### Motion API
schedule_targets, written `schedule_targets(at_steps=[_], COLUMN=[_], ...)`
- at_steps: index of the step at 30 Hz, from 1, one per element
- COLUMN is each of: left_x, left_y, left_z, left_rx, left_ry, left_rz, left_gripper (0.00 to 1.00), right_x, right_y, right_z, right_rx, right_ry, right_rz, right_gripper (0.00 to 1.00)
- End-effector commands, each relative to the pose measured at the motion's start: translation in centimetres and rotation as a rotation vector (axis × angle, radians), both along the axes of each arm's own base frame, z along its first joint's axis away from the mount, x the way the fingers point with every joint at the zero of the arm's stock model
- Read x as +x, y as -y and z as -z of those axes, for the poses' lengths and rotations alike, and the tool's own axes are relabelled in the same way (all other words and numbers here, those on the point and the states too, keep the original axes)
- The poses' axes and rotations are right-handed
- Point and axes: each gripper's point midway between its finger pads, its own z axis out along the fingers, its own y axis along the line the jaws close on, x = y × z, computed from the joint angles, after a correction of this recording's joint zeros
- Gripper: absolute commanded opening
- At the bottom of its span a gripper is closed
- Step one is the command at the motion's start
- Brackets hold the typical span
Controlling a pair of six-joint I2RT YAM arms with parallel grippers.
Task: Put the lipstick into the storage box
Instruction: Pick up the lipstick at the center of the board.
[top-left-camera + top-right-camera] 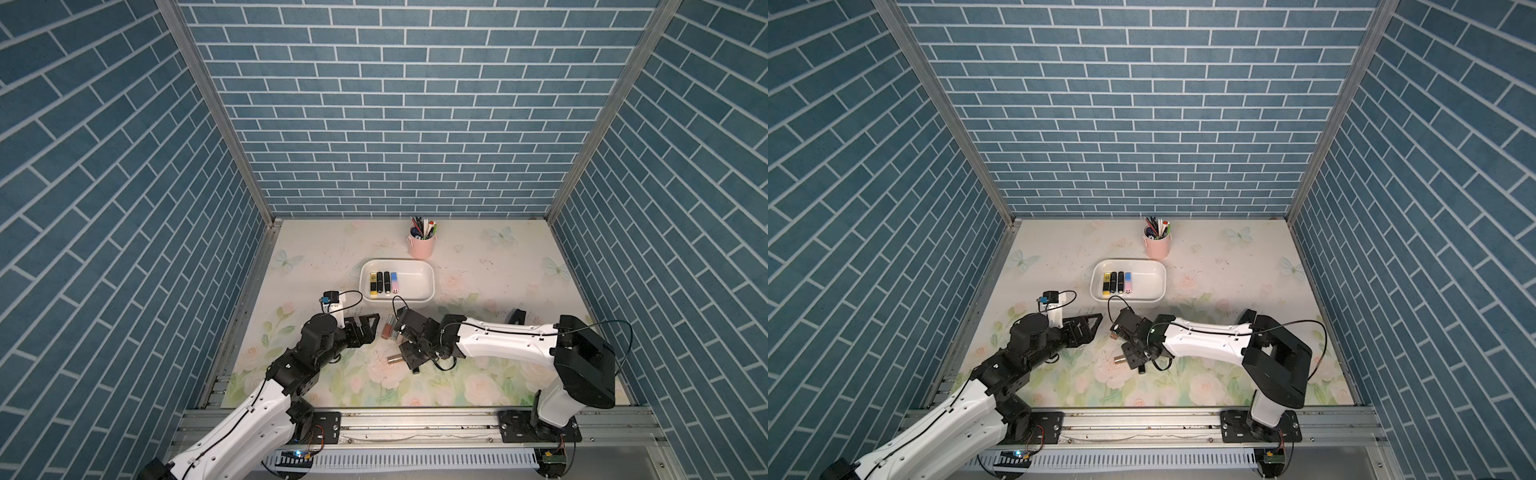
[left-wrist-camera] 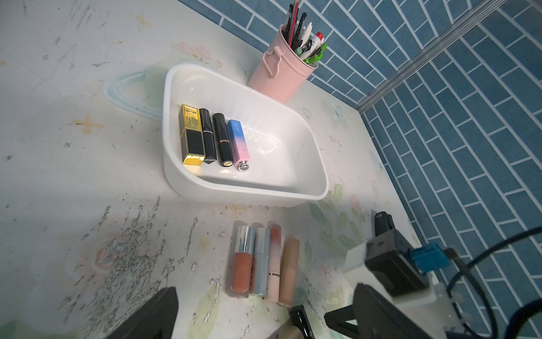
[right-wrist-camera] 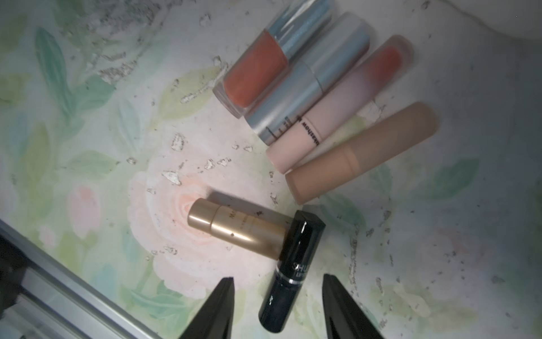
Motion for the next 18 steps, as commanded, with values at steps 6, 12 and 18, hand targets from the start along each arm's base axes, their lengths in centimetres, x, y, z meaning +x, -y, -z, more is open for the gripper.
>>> schedule_targets(at_steps=[6, 12, 18], left_x=[0.0, 0.0, 0.1], left_y=[0.0, 0.0, -0.2], left_z=[-0.2, -0.2, -0.3], left_rx=[0.004, 0.008, 0.011], left_ry=[0.015, 0.013, 0.014], left_rz=[0.002, 0.0, -0.006], left_gripper=[1.0, 1.0, 1.0], right_x=[-0.5, -0.6, -0.6], right_y=[0.9, 1.0, 1.2], right_z=[1.3, 2.3, 3.0], right_rx=[-0.1, -0.117, -0.133], right_ry=[0.016, 0.009, 0.005], right_rz=[0.028, 0.022, 0.017], right_gripper=[0.53, 0.53, 0.51])
